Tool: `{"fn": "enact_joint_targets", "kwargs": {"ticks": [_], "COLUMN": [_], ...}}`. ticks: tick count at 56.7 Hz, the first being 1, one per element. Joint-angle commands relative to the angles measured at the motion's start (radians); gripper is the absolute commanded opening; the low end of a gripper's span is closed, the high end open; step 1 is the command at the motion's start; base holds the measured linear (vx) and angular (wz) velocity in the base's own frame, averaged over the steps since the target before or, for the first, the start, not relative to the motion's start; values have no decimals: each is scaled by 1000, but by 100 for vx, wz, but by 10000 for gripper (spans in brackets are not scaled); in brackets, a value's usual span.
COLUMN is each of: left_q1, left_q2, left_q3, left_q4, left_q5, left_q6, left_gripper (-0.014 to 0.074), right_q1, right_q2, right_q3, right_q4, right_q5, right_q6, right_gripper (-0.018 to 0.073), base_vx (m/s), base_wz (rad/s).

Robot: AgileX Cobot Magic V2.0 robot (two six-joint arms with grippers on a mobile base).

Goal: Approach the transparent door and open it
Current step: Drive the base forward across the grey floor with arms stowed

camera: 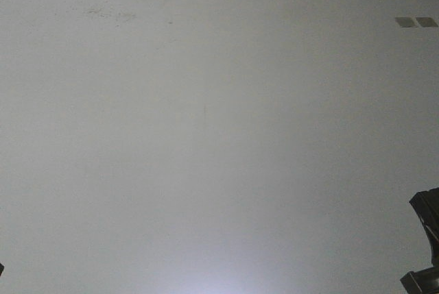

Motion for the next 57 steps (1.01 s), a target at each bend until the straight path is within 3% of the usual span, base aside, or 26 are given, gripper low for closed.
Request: {"fn": "enact_joint_targets", "kwargs": {"ticks": [1,57], "left_q1": [-5,-5], "left_q2": [-15,-15], "left_q3": [10,10], "left_q4": [-6,-6], "left_q5": [-84,-84], "left_q6": [-7,-7], "left_gripper": [3,3], "right_q1": [-5,-5], "right_q2": [-15,-15], "right_q3": [2,2], "right_q4": [-10,-10], "right_q5": [-87,-87], "right_q6": [-2,-2], "right_gripper": [1,1], "base_vx": [0,0], "base_wz": [0,0]}}
